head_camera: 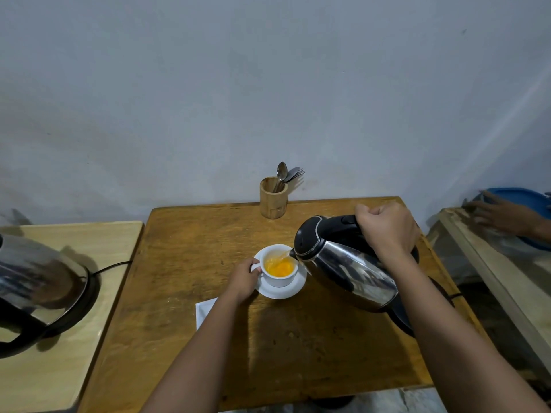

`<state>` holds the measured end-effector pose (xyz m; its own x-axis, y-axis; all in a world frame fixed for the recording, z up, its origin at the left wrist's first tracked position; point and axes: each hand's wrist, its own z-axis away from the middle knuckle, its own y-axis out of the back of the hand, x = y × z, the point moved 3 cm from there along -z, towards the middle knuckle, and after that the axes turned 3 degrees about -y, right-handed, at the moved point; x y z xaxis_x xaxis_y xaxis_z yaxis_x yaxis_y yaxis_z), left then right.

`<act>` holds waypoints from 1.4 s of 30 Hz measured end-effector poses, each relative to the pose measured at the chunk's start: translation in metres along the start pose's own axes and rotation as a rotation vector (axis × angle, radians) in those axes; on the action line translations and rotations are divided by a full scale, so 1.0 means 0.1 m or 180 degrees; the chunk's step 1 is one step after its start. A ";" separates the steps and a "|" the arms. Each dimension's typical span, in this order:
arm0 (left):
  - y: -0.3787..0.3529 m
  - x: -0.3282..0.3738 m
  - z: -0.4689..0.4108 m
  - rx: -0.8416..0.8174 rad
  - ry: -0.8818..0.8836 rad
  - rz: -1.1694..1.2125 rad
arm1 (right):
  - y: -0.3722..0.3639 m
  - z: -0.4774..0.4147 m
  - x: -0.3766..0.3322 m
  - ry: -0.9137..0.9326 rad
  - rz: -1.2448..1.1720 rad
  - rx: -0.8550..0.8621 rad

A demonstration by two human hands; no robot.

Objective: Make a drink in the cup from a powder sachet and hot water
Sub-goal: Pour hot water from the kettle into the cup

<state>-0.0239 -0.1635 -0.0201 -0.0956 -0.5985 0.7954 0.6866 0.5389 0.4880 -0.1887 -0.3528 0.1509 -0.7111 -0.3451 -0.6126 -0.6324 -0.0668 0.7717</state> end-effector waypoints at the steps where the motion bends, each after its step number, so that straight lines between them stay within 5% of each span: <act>1: 0.00 0.00 0.00 -0.0004 -0.0020 -0.0006 | 0.00 0.00 0.01 0.0008 -0.0001 0.0005; 42: 0.02 0.05 0.03 -0.0067 -0.0026 0.0016 | 0.00 0.06 0.07 0.0006 0.0002 0.0052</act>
<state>-0.0254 -0.1637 -0.0145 -0.0979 -0.5909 0.8008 0.7021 0.5293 0.4764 -0.1952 -0.3499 0.1460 -0.7110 -0.3469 -0.6117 -0.6369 -0.0511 0.7693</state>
